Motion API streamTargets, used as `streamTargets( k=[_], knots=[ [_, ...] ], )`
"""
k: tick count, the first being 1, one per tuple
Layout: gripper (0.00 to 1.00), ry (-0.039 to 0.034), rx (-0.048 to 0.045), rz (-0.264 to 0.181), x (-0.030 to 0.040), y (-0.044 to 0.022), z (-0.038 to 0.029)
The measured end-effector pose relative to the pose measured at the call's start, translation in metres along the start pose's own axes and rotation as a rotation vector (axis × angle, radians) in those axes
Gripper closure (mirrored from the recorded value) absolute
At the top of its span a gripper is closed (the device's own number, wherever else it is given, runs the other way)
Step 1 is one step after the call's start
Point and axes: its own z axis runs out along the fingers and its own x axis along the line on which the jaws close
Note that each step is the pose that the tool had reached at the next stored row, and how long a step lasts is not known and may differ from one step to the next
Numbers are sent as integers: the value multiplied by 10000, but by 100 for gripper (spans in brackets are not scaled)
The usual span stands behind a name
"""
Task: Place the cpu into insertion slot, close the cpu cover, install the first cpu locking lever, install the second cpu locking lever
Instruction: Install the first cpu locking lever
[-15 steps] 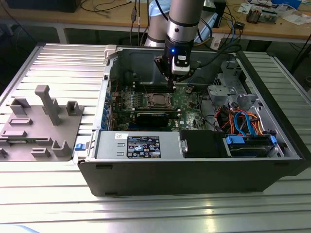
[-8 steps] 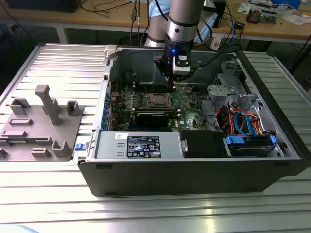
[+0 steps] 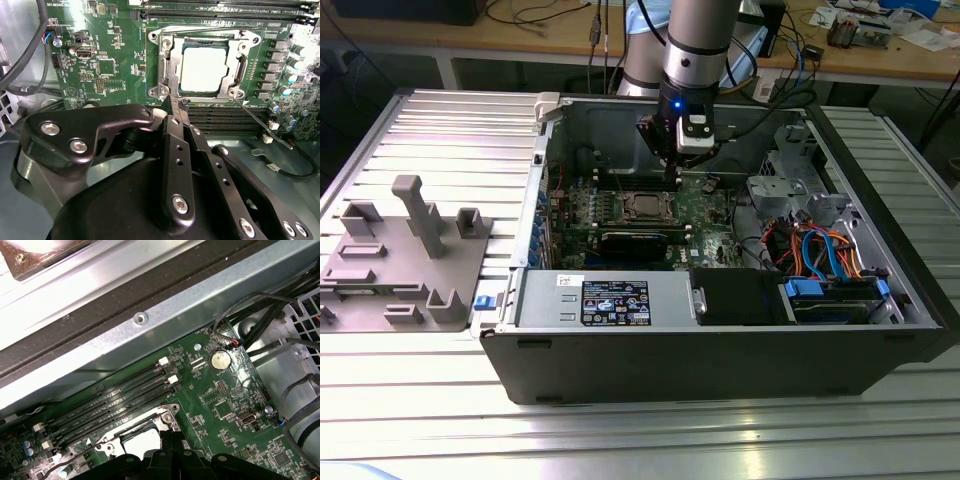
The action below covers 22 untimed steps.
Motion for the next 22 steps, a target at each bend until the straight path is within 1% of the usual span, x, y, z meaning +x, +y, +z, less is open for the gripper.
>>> streamTargets(
  k=[22],
  knots=[
    [89,33,32,-870,0,0,0]
  ],
)
